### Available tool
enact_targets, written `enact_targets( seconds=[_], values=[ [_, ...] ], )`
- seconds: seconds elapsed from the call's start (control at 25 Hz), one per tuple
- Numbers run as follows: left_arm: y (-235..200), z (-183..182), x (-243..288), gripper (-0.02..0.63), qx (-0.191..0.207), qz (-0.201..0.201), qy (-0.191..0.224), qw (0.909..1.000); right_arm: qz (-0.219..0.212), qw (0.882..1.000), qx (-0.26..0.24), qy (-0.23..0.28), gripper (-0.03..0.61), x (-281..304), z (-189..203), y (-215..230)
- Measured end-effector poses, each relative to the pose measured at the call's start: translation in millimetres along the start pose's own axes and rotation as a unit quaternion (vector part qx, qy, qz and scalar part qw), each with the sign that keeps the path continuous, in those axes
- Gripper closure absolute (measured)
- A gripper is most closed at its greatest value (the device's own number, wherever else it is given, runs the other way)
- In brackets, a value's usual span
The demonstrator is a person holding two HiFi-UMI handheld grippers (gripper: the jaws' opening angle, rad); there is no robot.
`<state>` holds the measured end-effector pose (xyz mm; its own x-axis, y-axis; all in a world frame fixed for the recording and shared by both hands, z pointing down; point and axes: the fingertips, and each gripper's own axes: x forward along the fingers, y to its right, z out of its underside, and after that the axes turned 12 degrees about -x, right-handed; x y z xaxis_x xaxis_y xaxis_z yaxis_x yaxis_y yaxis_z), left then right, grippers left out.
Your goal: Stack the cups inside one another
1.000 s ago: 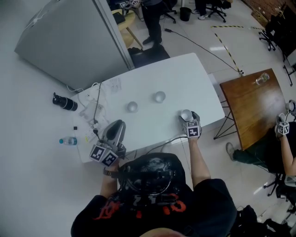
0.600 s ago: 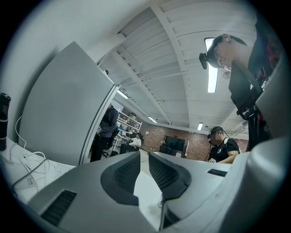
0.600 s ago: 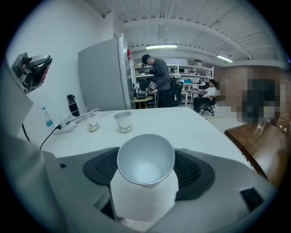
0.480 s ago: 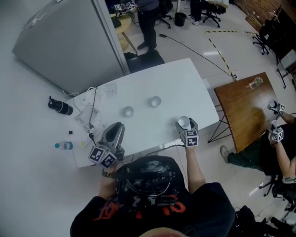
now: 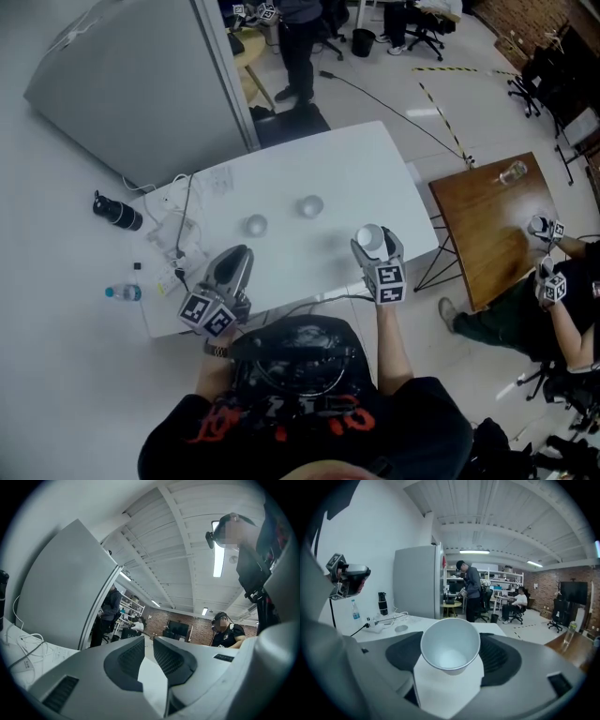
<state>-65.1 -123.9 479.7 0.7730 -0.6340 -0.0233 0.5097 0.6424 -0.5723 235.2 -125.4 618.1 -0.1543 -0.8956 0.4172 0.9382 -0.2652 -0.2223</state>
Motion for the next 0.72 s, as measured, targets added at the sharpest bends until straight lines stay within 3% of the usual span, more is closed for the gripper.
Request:
enact_targets(
  seconds=[0.4, 0.72],
  values=[
    [-0.9, 3.5, -12.2, 0.552, 0.030, -0.016, -0.004, 0.9994, -0.062, 0.994, 0.032, 0.083, 0.196, 12.5, -71.1, -17.7],
    [-4.3, 3.3, -31.4, 0.552, 0.048, -0.045, 0.001, 0.9978, -0.113, 0.990, -0.009, 0.086, 0.196, 58.5, -87.4, -48.8]
  ],
)
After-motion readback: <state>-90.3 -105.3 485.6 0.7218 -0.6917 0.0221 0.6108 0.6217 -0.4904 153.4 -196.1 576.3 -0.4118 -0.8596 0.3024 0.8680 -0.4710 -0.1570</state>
